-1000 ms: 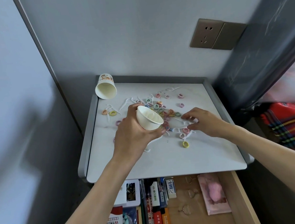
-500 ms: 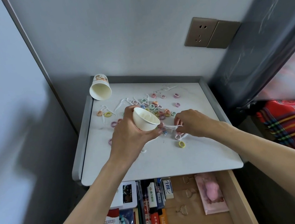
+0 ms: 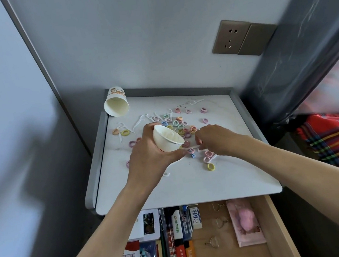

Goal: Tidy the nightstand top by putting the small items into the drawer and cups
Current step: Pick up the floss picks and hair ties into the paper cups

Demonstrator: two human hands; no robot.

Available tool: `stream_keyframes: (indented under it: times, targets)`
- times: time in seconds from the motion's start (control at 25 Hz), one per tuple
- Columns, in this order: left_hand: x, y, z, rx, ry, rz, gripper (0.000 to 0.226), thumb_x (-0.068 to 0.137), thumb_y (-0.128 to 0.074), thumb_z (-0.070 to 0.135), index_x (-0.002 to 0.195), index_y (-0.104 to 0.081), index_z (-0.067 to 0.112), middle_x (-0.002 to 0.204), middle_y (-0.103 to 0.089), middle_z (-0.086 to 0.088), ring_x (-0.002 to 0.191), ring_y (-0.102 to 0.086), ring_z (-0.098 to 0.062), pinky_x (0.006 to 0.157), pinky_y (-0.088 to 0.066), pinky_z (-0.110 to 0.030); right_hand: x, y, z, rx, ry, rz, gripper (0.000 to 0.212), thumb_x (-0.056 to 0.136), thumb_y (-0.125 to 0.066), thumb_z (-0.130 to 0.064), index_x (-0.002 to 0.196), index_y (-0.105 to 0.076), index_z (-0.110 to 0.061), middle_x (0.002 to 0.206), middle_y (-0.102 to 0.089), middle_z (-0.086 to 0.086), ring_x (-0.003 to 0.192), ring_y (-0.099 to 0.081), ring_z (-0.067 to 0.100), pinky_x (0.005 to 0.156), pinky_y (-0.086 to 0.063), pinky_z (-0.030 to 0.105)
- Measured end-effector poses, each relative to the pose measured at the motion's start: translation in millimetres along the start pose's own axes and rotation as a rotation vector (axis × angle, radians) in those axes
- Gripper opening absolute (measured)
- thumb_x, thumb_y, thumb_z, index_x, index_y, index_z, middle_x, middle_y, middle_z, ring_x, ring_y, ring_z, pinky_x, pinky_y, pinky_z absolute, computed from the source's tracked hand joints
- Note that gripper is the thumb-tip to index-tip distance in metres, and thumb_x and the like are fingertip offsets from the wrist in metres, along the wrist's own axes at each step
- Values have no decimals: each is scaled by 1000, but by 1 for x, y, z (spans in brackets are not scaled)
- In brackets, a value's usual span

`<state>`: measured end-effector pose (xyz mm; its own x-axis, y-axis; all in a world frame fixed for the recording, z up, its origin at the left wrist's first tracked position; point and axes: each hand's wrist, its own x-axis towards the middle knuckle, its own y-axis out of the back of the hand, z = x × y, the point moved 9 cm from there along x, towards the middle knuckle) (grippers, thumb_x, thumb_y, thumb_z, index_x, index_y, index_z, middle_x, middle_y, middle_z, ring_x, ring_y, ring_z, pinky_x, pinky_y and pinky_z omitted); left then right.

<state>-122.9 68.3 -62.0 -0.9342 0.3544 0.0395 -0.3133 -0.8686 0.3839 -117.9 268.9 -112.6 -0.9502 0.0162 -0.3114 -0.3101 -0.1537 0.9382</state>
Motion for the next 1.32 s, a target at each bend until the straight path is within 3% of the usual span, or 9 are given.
stream_keyframes:
  times: [0.12, 0.24, 0.48, 0.68, 0.84, 1.04, 1.2, 1.24, 1.32]
  targets:
    - [-1, 1, 0, -4, -9, -1, 76, 56, -92, 44, 120, -52, 29, 101, -67, 13, 93, -63, -6, 76, -53, -26, -4, 5, 3, 22, -22, 58, 20, 90, -58, -3, 107, -61, -12, 102, -64, 3, 88, -62, 21, 75, -51, 32]
    - [-1, 1, -1, 2, -14, 2, 77, 56, -93, 45, 120, -52, 29, 101, -67, 13, 94, -63, -8, 78, -54, -30, -5, 4, 11, 77, -79, 84, 20, 93, -54, -2, 110, -59, -12, 101, -65, 4, 83, -59, 22, 67, -43, 28]
    - [-1, 0, 1, 2, -13, -8, 78, 56, -92, 47, 120, -52, 29, 101, -67, 13, 94, -63, -7, 77, -54, -29, -8, -2, 14, 80, -97, 98, 29, 91, -55, -1, 118, -58, -12, 115, -61, 4, 108, -59, 24, 86, -48, 31]
    - [-1, 4, 0, 3, 0, 3, 73, 58, -92, 42, 118, -51, 32, 100, -67, 13, 94, -63, -8, 76, -55, -31, -17, 21, 30, 177, -202, 137, 16, 98, -52, -11, 111, -56, -19, 99, -69, -2, 83, -64, 20, 71, -51, 33]
    - [-1, 3, -3, -6, 39, 4, 73, 57, -91, 41, 118, -51, 36, 99, -68, 15, 93, -64, -8, 75, -56, -32, -33, 99, 5, 508, -17, 270, 3, 90, -67, -24, 92, -68, -23, 81, -68, -11, 72, -60, 6, 73, -50, 29]
    - [-5, -1, 1, -40, 1, 1, 70, 58, -93, 38, 116, -54, 31, 92, -71, 14, 88, -66, -5, 75, -55, -28, -39, 129, -74, 535, 264, 153, 14, 83, -72, -20, 94, -76, -28, 79, -65, -17, 72, -57, -4, 64, -39, 8]
    - [-5, 6, -1, -11, 15, 18, 75, 57, -93, 40, 118, -50, 36, 98, -69, 14, 95, -66, -11, 78, -57, -34, -43, 129, -39, 669, 189, 386, 13, 85, -72, -14, 95, -75, -22, 87, -71, -9, 77, -62, 4, 72, -47, 16]
    - [-5, 9, -2, -2, 18, 22, 74, 58, -93, 40, 119, -50, 37, 100, -67, 15, 96, -65, -12, 78, -56, -34, -44, 115, -21, 643, 132, 383, 13, 84, -73, -13, 94, -75, -21, 88, -71, -8, 77, -61, 6, 74, -48, 20]
    - [-4, 17, -2, 11, 1, 35, 74, 59, -92, 41, 120, -49, 35, 101, -66, 16, 94, -63, -10, 75, -54, -28, -45, 63, 8, 445, 35, 205, 17, 82, -76, -17, 98, -73, -21, 95, -67, -8, 81, -58, 7, 80, -50, 28]
